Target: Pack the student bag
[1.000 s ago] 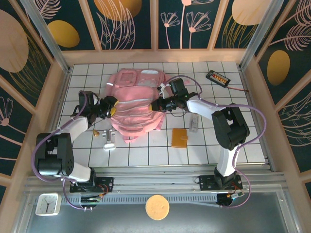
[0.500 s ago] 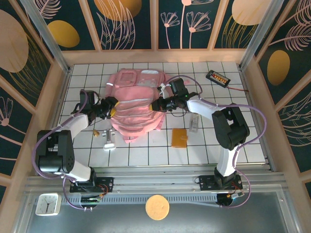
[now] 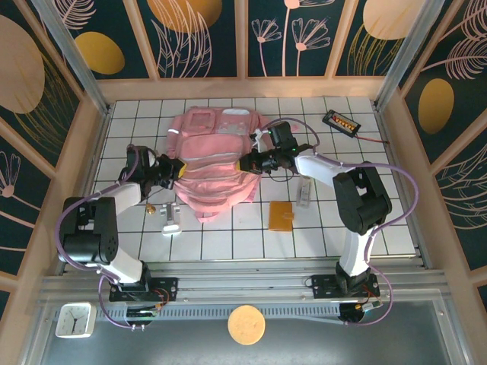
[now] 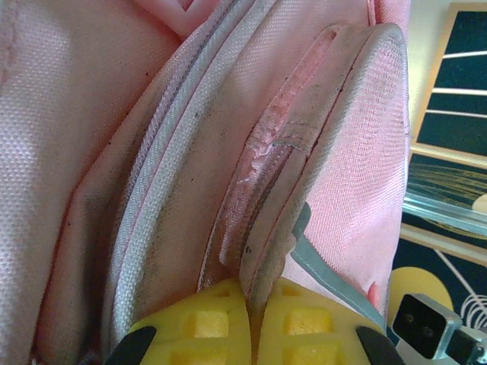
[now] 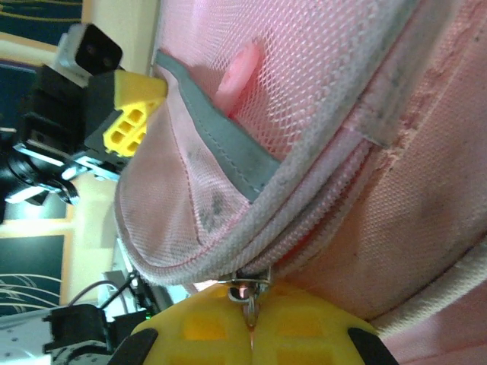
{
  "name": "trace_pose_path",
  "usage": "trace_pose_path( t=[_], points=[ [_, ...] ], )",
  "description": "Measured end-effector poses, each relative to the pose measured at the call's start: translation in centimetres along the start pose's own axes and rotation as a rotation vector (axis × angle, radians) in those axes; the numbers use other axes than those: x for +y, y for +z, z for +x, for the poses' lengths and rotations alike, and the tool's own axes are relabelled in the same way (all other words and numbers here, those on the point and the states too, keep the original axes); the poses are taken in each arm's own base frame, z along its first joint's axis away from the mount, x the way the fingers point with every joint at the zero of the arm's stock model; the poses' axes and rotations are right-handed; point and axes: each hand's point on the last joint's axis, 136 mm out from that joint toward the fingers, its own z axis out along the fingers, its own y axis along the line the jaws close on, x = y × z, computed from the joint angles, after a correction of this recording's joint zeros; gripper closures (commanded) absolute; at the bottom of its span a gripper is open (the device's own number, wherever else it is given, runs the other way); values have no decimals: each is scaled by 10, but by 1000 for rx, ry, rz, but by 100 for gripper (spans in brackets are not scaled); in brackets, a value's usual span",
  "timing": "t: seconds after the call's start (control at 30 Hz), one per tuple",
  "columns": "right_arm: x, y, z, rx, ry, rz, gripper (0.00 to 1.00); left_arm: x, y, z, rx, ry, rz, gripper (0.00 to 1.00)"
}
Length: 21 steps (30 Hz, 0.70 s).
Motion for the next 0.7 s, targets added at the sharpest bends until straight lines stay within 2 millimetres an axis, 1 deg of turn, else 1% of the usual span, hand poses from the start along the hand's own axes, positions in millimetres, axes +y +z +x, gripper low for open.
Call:
trace_pose_path(
  t=[0.23, 0.3, 0.47, 0.57, 0.7],
  points=[
    [11, 0, 5, 16, 165, -66, 100, -9, -6, 1, -22, 9, 26, 100],
    [14, 1, 8, 37, 180, -66, 100, -9, -6, 1, -27, 13, 25, 100],
    [39, 13, 20, 95, 161, -71, 100, -9, -3, 4, -36, 21, 14, 100],
    [43, 20, 25, 113, 161, -56, 100, -10, 1, 8, -34, 31, 5, 100],
    [47, 29, 23, 122, 178, -39, 100, -14, 5, 14, -34, 49, 0, 100]
  ],
)
